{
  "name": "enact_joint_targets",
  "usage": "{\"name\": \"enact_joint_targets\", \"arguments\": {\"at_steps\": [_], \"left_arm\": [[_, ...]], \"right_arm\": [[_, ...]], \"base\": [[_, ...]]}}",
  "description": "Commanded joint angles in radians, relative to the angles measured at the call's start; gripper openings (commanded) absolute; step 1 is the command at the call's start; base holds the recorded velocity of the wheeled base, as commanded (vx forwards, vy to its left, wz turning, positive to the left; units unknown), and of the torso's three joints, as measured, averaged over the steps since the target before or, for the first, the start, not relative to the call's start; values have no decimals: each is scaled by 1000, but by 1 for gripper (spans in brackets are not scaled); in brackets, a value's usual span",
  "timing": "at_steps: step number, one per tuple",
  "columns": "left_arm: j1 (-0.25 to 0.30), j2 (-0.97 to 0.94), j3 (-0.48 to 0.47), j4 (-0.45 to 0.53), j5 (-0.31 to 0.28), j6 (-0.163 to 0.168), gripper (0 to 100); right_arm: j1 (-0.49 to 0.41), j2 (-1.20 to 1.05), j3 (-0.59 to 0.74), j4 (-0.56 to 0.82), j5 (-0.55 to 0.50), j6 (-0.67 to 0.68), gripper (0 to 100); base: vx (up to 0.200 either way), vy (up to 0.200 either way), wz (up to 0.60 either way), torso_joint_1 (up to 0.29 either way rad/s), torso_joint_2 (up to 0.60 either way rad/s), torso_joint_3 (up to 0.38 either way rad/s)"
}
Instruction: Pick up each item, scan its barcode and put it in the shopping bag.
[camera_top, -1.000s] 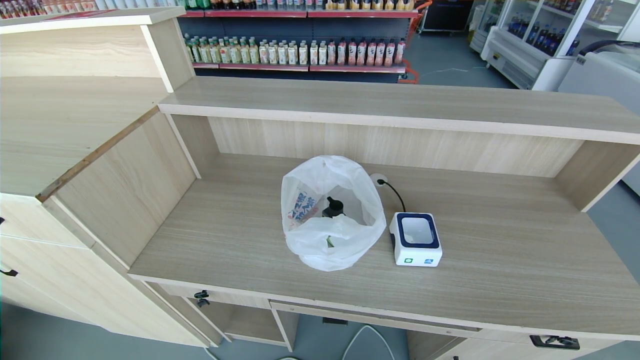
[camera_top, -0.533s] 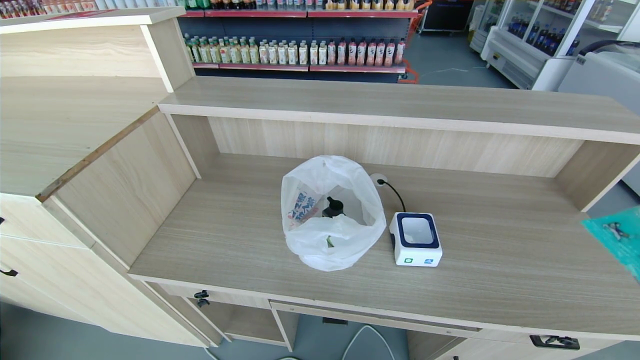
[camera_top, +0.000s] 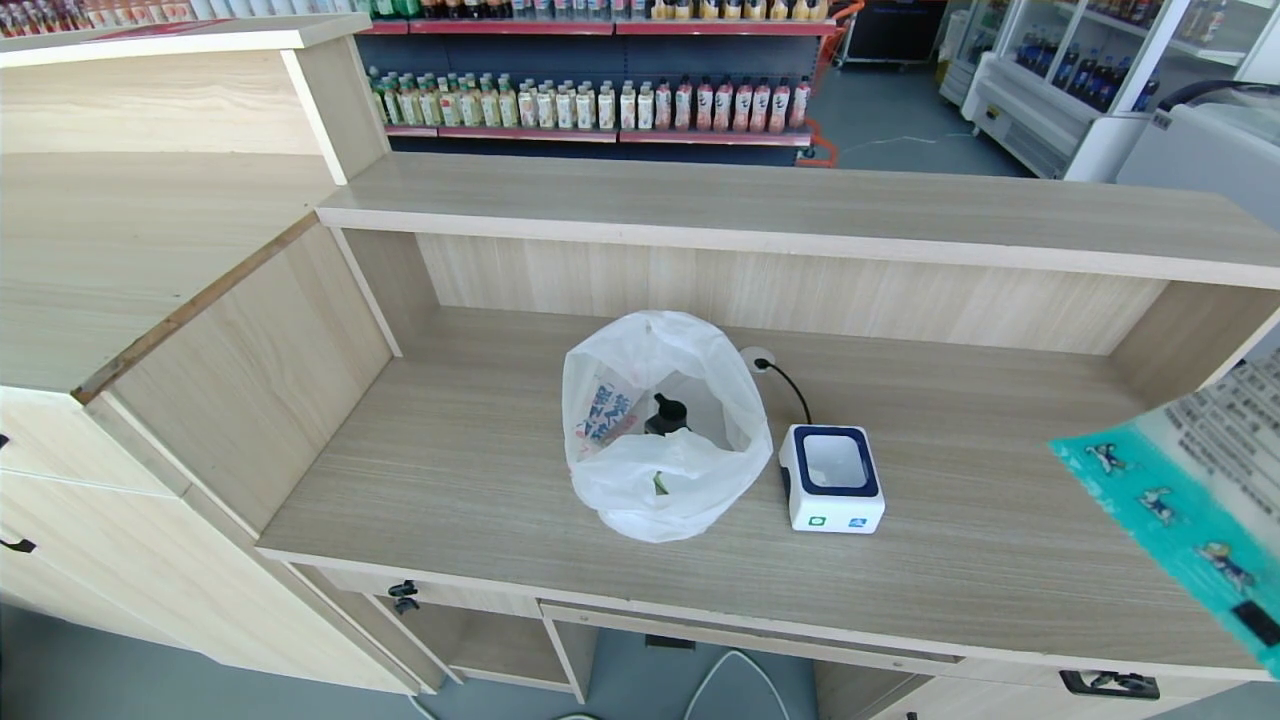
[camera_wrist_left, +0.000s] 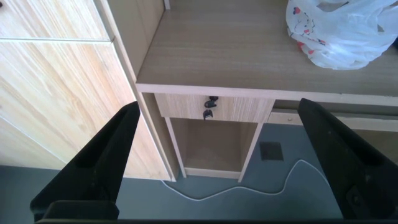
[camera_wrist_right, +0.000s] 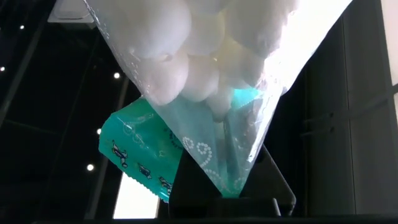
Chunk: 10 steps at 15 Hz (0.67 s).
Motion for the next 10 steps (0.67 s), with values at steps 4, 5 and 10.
{"name": "enact_joint_targets", "arguments": {"at_steps": [4,5,10], "left_arm": [[0,0,0,0,0,0,100],[0,0,0,0,0,0,100],[0,0,0,0,0,0,100]], "right_arm": [[3,14,-7,1,0,0,0],[3,14,-14,1,-2,3,0],[5,37,-116,51,-332,254,0]], "base": [[0,0,0,0,0,0],[0,0,0,0,0,0],[0,0,0,0,0,0]]}}
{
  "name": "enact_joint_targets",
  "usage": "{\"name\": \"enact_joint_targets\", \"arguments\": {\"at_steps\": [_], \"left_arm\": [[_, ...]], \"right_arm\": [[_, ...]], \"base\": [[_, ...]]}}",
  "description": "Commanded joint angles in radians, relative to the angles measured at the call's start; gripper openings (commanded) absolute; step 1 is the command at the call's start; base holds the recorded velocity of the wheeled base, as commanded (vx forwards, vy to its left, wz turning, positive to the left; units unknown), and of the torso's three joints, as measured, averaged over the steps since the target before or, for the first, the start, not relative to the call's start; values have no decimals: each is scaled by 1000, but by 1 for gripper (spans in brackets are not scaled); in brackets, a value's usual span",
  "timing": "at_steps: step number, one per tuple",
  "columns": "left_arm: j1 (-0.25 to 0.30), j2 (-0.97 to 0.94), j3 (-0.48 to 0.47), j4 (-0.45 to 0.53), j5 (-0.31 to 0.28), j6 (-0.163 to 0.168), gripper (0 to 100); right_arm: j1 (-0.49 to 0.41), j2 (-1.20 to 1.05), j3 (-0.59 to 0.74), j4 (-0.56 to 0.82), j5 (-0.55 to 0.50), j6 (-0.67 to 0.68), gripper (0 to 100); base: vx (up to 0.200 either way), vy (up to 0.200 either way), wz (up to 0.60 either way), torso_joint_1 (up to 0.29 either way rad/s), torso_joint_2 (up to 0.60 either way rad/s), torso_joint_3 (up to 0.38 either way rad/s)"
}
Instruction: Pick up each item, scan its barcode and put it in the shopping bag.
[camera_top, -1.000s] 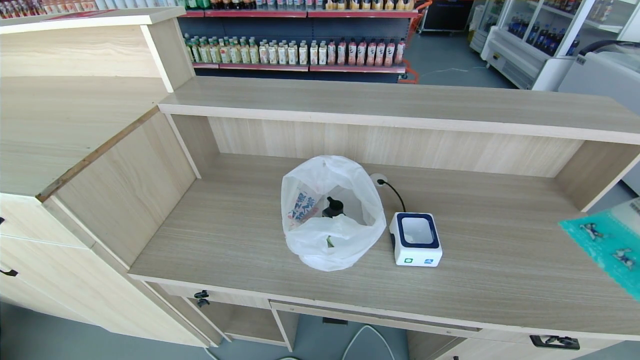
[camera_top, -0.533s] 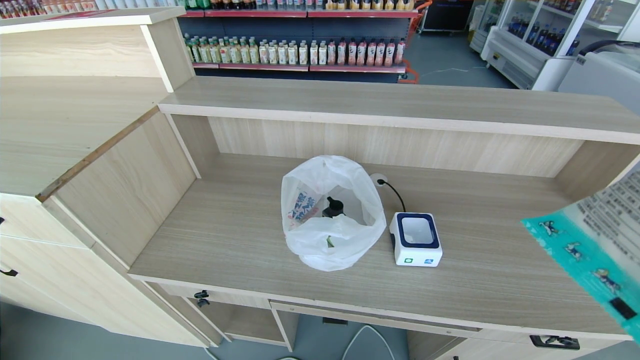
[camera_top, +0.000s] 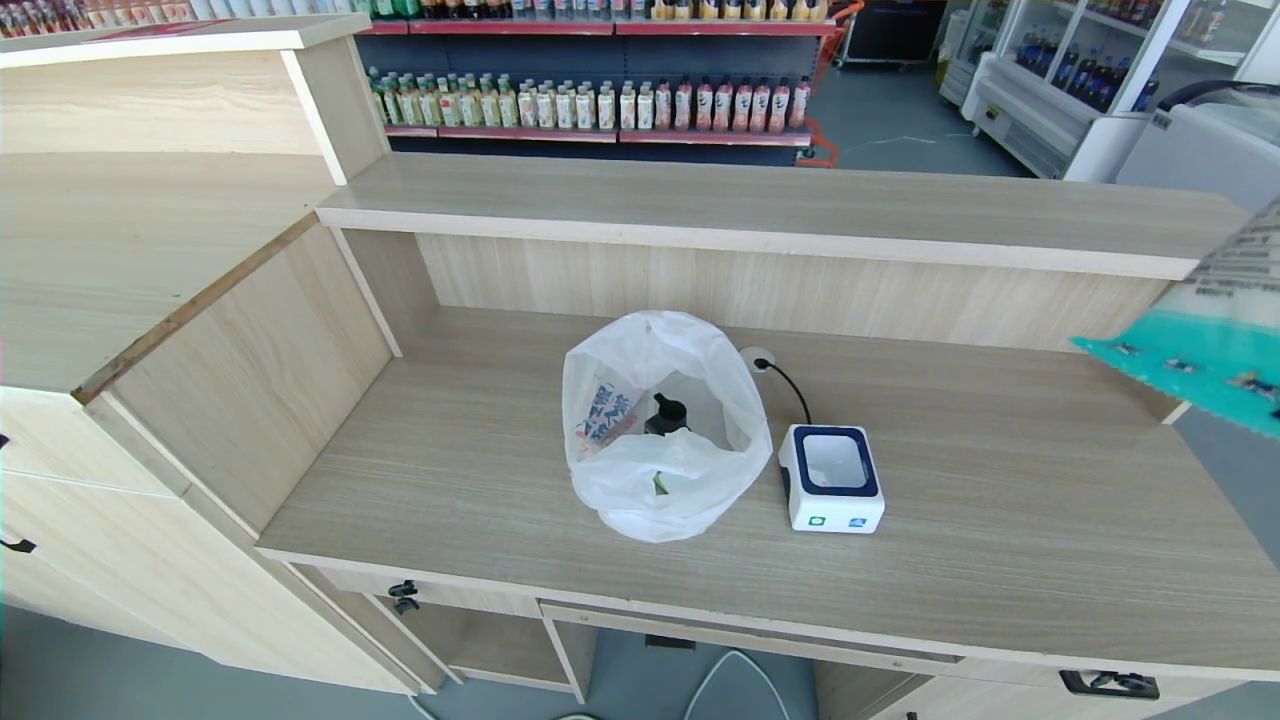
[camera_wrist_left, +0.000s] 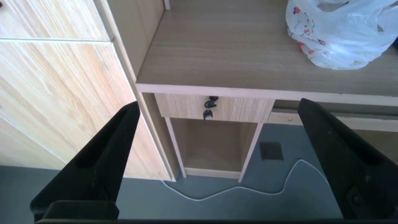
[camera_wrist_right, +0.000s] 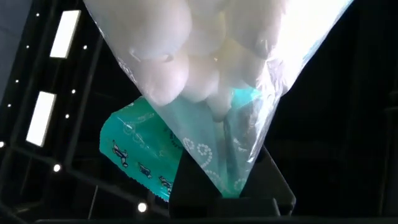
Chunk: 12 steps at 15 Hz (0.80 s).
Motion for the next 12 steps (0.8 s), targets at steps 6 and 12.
{"name": "enact_joint_targets", "arguments": {"at_steps": [6,12], "left_arm": [[0,0,0,0,0,0,100],[0,0,0,0,0,0,100]], "right_arm": [[5,3,-171,372,-443,572,0],[12,-26,-352,1044,-845,1288,0]], "base": [[0,0,0,0,0,0],[0,0,0,0,0,0]]}}
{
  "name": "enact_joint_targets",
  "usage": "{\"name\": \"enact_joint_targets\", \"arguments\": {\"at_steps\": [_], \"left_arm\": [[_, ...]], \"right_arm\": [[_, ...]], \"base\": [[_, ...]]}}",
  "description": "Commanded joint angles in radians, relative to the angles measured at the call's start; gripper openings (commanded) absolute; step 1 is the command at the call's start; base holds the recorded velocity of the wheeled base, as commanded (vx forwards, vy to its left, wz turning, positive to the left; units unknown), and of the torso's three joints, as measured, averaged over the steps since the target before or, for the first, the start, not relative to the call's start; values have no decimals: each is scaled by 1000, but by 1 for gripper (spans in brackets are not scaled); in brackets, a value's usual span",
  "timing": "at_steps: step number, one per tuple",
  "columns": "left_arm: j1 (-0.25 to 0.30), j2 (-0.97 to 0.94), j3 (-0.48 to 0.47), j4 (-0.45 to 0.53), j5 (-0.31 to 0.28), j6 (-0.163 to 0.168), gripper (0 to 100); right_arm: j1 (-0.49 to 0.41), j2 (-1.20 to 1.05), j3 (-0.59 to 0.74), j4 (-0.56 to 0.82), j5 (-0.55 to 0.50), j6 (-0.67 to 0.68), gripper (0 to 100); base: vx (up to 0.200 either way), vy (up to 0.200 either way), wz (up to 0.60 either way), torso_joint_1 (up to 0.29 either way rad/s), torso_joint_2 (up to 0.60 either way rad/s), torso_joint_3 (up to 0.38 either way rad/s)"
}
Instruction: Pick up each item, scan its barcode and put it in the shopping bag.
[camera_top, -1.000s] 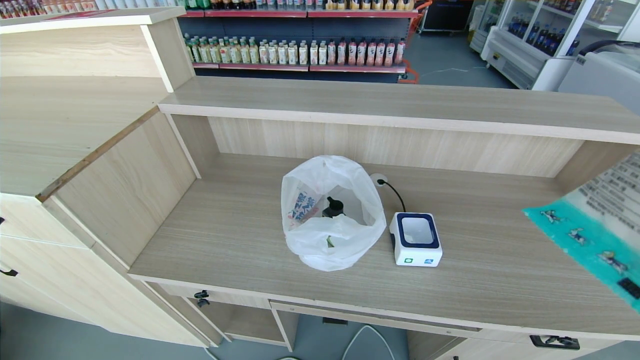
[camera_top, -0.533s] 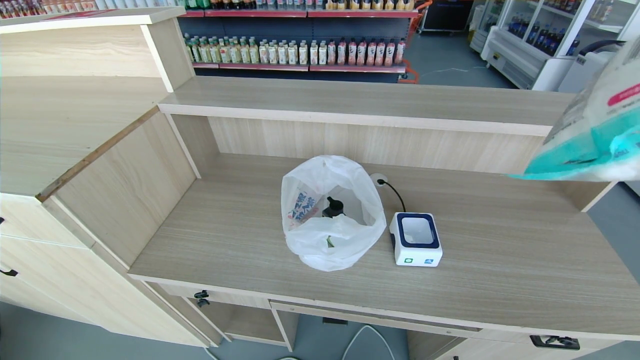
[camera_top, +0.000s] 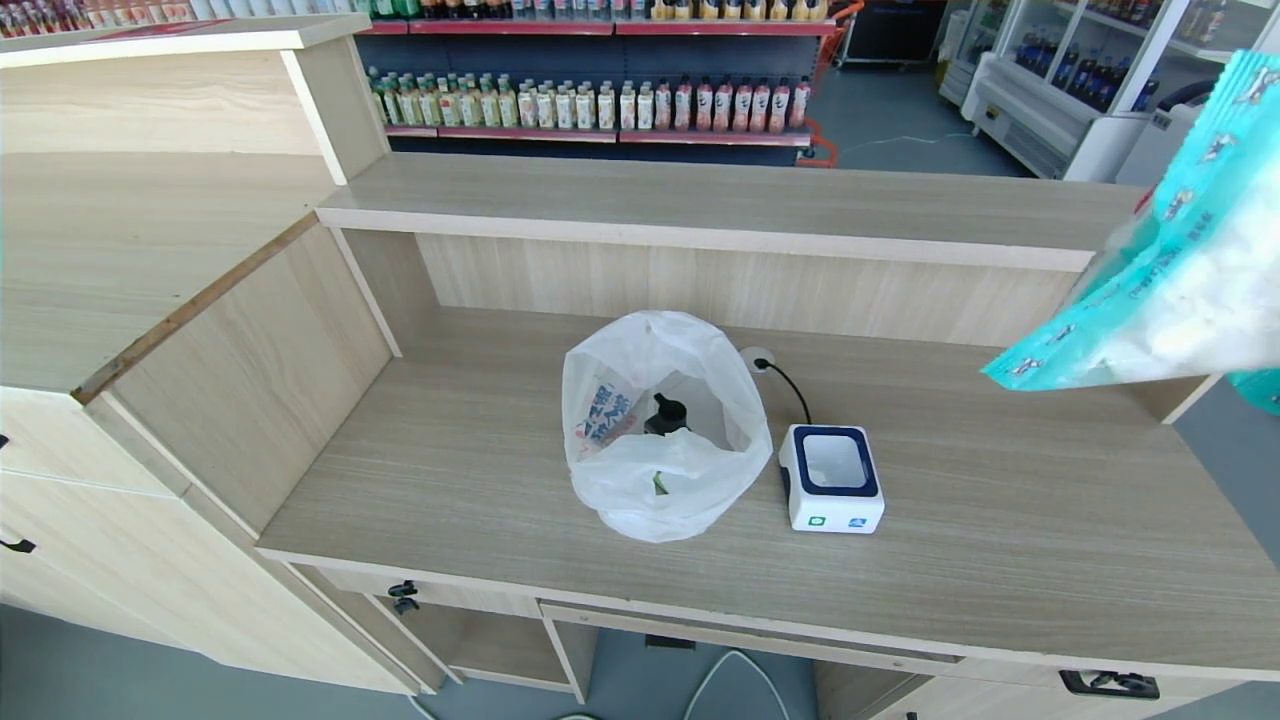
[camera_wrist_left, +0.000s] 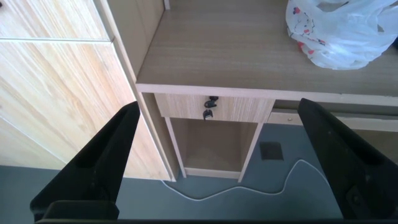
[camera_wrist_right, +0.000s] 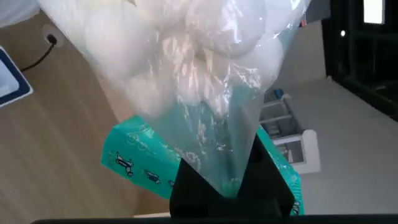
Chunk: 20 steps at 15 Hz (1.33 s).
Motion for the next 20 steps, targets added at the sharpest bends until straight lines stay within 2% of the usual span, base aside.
{"name": "enact_joint_targets", "arguments": {"at_steps": [1,4,5,6,8,10,12,15,18,20], "left_arm": [[0,0,0,-1,0,0,100],[0,0,0,-1,0,0,100],[0,0,0,-1,0,0,100],[0,0,0,-1,0,0,100],[0,0,0,-1,0,0,100],[2,0,0,-1,0,0,100],[0,0,0,-1,0,0,100],[0,0,0,-1,0,0,100],[0,0,0,-1,0,0,100],[0,0,0,-1,0,0,100]], "right_arm": [[-8,-18,-83,255,-102,274,0],[-14,80,-298,701,-105,791,0],[-11,111,-336,773,-91,932,0],[-10,145,-355,781,-61,1064,0],[-10,192,-391,778,-27,1196,0],[-36,248,-399,775,-24,1320,0],[-115,314,-414,773,10,1417,0],[-273,392,-431,706,277,1467,0],[-346,447,-418,546,442,1467,0],[-396,487,-411,500,553,1469,0]], "base": [[0,0,0,0,0,0],[0,0,0,0,0,0],[0,0,0,0,0,0],[0,0,0,0,0,0],[0,0,0,0,0,0],[0,0,0,0,0,0],[0,0,0,0,0,0],[0,0,0,0,0,0],[0,0,0,0,0,0],[0,0,0,0,0,0]]}}
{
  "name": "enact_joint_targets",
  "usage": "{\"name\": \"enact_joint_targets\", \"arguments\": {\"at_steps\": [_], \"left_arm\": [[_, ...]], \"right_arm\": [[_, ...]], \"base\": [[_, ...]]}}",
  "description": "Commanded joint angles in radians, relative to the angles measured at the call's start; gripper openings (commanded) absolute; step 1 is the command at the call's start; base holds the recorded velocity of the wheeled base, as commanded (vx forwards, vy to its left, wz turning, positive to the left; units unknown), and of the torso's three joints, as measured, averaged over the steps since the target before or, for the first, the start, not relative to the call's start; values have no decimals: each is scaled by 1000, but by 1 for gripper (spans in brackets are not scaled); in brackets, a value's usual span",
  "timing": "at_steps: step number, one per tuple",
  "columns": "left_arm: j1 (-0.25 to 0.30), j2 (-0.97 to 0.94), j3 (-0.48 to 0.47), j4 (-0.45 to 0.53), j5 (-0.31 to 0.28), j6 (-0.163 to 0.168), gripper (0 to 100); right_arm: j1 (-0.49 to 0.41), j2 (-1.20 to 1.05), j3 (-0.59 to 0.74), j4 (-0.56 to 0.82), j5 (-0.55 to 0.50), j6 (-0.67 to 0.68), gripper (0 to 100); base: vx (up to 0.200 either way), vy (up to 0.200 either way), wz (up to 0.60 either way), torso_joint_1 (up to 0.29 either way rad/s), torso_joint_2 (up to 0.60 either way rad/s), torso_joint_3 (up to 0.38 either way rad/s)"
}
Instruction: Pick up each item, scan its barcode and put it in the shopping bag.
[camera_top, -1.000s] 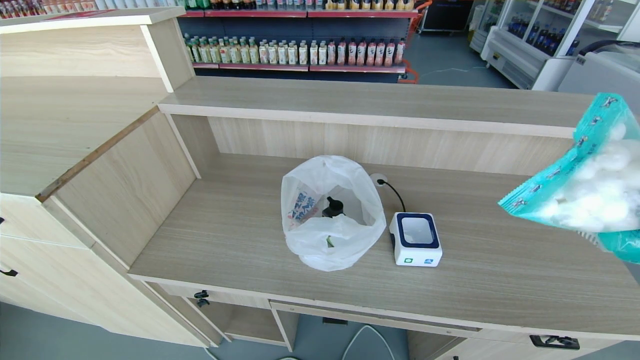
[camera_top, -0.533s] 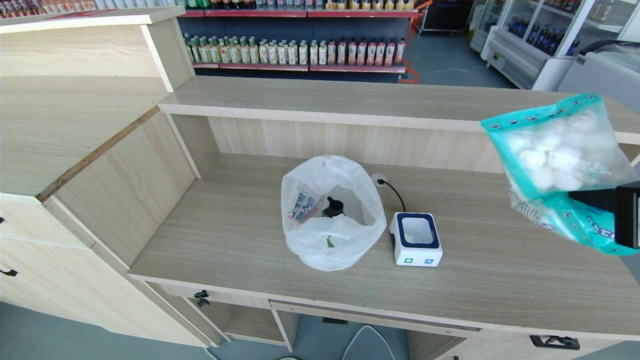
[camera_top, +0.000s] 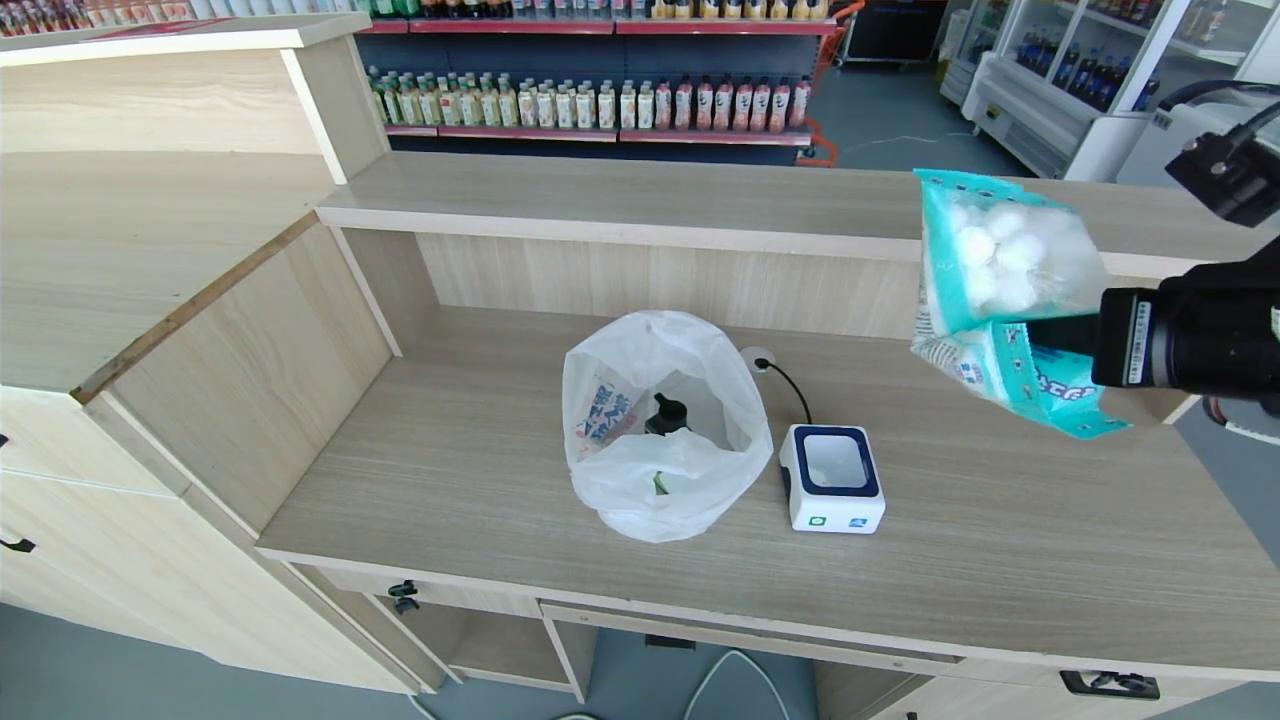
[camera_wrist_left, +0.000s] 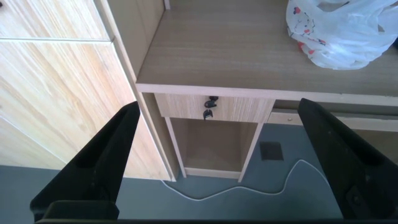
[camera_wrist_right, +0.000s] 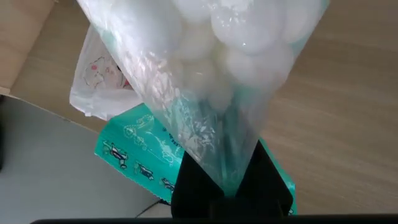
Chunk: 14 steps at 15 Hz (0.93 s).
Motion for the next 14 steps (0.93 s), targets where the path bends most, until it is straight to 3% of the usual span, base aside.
{"name": "enact_joint_targets", "arguments": {"at_steps": [1,8,11,14], "left_arm": [[-1,0,0,0,0,0,100],[-1,0,0,0,0,0,100],[-1,0,0,0,0,0,100],[1,0,0,0,0,0,100]], "right_arm": [[-42,66,9,-8,37,7,0],[-24,101,67,-59,60,52,0],[-103,106,119,-59,197,50,0],[-182,127,162,-59,203,52,0]], "base": [[0,0,0,0,0,0],[0,0,0,0,0,0],[0,0,0,0,0,0],[0,0,0,0,0,0]]}}
